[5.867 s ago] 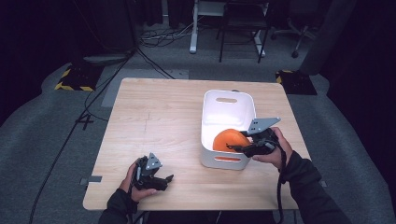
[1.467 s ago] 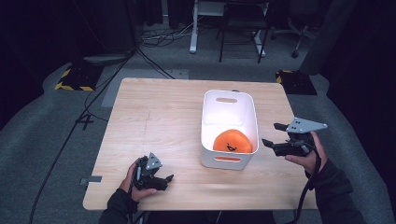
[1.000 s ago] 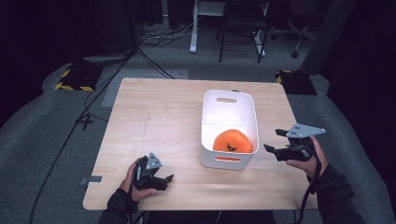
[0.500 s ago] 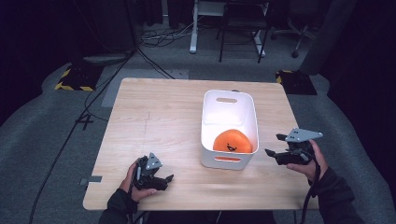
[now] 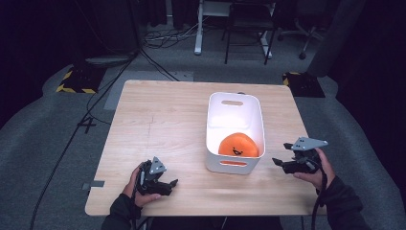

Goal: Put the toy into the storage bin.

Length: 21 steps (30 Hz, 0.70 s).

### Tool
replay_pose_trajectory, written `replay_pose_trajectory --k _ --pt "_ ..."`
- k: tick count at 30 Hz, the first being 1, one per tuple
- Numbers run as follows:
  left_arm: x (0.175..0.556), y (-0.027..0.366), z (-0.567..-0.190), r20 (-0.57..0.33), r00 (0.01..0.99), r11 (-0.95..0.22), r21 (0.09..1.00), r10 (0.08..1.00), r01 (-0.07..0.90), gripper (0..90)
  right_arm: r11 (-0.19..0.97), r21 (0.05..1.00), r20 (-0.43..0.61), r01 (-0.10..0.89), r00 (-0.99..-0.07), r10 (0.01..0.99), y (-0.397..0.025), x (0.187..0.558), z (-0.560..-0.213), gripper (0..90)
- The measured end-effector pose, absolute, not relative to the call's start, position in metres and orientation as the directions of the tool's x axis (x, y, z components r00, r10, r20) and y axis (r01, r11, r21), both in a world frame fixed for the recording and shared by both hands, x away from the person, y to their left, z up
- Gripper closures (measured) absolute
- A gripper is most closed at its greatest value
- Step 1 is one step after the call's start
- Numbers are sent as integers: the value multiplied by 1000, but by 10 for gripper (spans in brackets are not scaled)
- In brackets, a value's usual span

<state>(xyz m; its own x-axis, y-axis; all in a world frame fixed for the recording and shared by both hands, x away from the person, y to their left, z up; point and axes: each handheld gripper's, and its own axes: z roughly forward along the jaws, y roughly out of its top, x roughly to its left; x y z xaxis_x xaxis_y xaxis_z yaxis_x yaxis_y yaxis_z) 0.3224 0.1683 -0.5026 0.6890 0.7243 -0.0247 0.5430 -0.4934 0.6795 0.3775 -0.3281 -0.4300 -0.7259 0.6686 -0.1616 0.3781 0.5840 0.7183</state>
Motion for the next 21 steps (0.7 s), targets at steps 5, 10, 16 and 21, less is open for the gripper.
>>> replay_pose_trajectory --k 5,10,16,21 --pt "322 168 -503 -25 689 -493 679 725 544 152 585 709 -155 394 -722 675 -329 376 -438 244" --pt "322 168 -503 -25 689 -493 679 724 543 152 591 696 -151 407 -722 675 -332 375 -446 244" --pt "322 168 -503 -24 689 -494 679 724 543 151 597 681 -146 423 -721 677 -336 374 -455 243" --pt "322 168 -503 -25 689 -494 679 724 543 151 592 674 -130 442 -717 684 -338 371 -460 245"
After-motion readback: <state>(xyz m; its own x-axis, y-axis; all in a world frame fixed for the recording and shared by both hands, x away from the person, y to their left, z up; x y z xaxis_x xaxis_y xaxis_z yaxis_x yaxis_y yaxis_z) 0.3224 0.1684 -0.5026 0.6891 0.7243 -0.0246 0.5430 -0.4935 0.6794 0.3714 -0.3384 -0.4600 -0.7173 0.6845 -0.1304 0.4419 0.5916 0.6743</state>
